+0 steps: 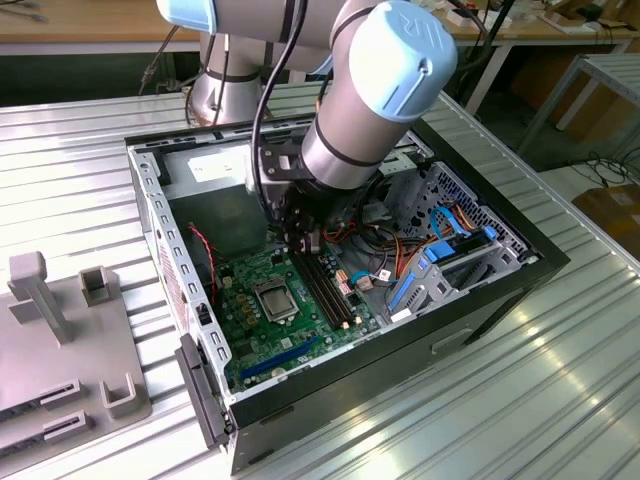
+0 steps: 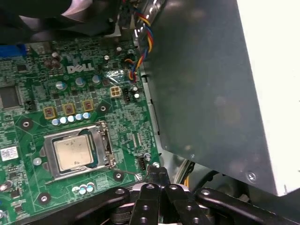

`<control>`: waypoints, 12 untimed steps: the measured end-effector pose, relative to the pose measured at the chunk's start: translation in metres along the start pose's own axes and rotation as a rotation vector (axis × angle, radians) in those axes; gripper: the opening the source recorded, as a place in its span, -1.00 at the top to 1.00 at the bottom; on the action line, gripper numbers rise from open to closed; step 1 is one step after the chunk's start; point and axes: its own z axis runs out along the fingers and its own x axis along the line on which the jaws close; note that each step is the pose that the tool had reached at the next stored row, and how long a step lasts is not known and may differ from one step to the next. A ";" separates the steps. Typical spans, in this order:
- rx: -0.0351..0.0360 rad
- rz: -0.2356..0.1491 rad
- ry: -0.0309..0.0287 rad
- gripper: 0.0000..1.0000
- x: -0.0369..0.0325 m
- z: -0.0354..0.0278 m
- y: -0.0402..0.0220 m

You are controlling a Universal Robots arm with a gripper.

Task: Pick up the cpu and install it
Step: 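Install the first cpu locking lever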

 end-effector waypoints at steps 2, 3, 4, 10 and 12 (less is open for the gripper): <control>0.0000 -0.005 0.0082 0.79 0.0003 0.0001 0.0000; -0.0003 -0.007 0.0112 0.79 0.0005 0.0000 0.0000; -0.0007 -0.009 0.0131 0.79 0.0010 -0.0002 0.0000; -0.0010 -0.028 0.0382 0.79 0.0062 -0.0015 -0.0012; 0.0094 -0.029 0.1001 0.79 0.0060 -0.0090 -0.0017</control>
